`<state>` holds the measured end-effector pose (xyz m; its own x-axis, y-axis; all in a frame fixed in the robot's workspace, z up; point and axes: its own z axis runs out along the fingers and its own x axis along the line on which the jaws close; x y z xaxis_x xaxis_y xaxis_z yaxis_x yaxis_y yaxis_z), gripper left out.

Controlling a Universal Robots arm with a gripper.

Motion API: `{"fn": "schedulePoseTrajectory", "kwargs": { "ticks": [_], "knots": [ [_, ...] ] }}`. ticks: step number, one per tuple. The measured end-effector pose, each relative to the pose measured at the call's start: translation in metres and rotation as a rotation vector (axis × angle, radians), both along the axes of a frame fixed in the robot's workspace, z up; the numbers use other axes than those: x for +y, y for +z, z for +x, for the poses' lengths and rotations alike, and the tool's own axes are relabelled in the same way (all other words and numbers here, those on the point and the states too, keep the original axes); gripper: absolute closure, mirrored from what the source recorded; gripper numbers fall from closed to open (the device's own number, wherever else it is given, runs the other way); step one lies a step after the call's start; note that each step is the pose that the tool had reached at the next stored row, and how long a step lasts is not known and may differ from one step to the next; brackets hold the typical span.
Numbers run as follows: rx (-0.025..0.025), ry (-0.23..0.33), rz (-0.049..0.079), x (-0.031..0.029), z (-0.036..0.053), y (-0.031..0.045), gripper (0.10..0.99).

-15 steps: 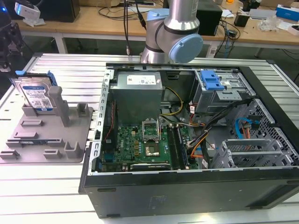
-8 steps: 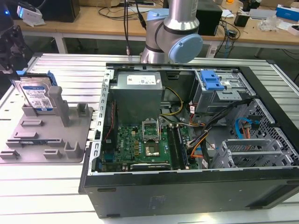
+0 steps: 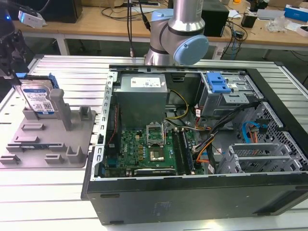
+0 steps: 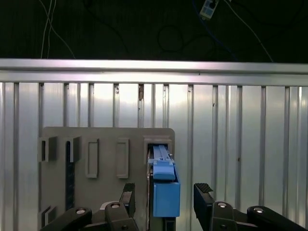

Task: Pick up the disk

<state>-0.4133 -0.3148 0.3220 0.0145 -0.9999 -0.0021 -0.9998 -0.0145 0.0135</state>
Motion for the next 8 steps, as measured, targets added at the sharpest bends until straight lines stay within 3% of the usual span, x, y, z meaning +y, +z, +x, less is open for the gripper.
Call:
{"fn": "schedulePoseTrajectory", "kwargs": {
  "ticks": [8],
  "knots": [
    [0.0001,0.0,0.0,-0.0013,-0.0001,-0.0054,0.482]
  ]
}}
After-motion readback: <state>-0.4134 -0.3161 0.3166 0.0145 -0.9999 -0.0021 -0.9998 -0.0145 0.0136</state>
